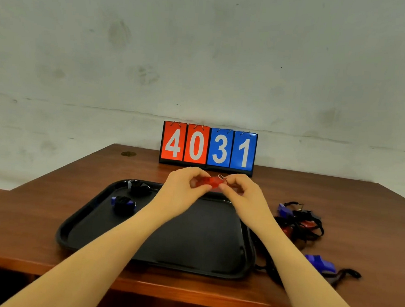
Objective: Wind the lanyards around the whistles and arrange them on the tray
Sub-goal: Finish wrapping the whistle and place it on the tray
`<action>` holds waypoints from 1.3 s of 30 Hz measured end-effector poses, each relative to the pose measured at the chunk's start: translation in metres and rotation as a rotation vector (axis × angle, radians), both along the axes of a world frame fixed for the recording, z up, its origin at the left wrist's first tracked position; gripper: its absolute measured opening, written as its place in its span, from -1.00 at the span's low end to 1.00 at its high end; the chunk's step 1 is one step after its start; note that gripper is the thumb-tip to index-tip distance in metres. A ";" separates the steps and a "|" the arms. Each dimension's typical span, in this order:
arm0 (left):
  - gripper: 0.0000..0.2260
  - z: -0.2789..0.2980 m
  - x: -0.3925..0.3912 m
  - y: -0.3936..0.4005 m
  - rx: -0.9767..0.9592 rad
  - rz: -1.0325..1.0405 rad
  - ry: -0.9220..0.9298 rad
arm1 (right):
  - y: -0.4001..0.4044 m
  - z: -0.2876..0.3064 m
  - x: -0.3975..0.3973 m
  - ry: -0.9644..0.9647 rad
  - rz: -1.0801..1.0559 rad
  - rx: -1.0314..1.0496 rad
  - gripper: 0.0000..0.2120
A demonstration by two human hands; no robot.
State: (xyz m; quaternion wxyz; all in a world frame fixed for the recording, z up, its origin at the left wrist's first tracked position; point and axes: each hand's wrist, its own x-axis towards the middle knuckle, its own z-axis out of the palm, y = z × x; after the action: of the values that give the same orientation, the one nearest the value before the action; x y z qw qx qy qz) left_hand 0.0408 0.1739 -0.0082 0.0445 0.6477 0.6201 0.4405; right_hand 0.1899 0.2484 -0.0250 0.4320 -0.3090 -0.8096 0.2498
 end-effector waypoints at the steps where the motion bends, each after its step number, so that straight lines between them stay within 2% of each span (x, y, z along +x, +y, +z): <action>1: -0.78 -0.001 -0.003 0.001 0.013 0.008 -0.036 | -0.001 0.001 -0.006 0.048 0.010 -0.048 -0.92; 4: -0.81 -0.008 -0.011 0.009 0.053 0.047 -0.116 | 0.000 -0.002 -0.027 0.208 -0.022 -0.185 -0.91; 9: -0.83 -0.023 -0.014 0.023 0.076 0.099 -0.175 | 0.009 -0.012 -0.046 0.296 -0.215 -0.151 -0.90; 21: -0.79 -0.031 -0.012 0.047 -0.001 0.117 -0.207 | 0.044 -0.019 -0.051 0.199 -0.232 -0.136 -0.91; 24: -0.78 -0.027 -0.018 0.050 0.015 0.114 -0.217 | 0.050 -0.020 -0.051 0.190 -0.232 -0.142 -0.85; 26: -0.78 -0.021 -0.022 0.052 -0.007 0.097 -0.268 | 0.053 -0.021 -0.051 0.167 -0.242 -0.146 -0.81; 31: -0.76 -0.009 -0.031 0.054 -0.091 -0.034 -0.579 | 0.055 -0.018 -0.045 0.210 -0.261 -0.094 -0.85; 34: -0.82 -0.015 -0.038 0.053 -0.106 -0.041 -0.591 | 0.055 -0.017 -0.043 0.199 -0.294 -0.083 -0.84; 39: -0.79 -0.021 -0.044 0.048 -0.121 0.014 -0.537 | 0.053 -0.012 -0.042 0.231 -0.319 -0.112 -0.84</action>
State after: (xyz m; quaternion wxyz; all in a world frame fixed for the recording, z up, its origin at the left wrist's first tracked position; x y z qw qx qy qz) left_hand -0.0033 0.2222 -0.0291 0.2428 0.4998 0.6156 0.5588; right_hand 0.1484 0.3017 -0.0367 0.5383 -0.4262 -0.6802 0.2569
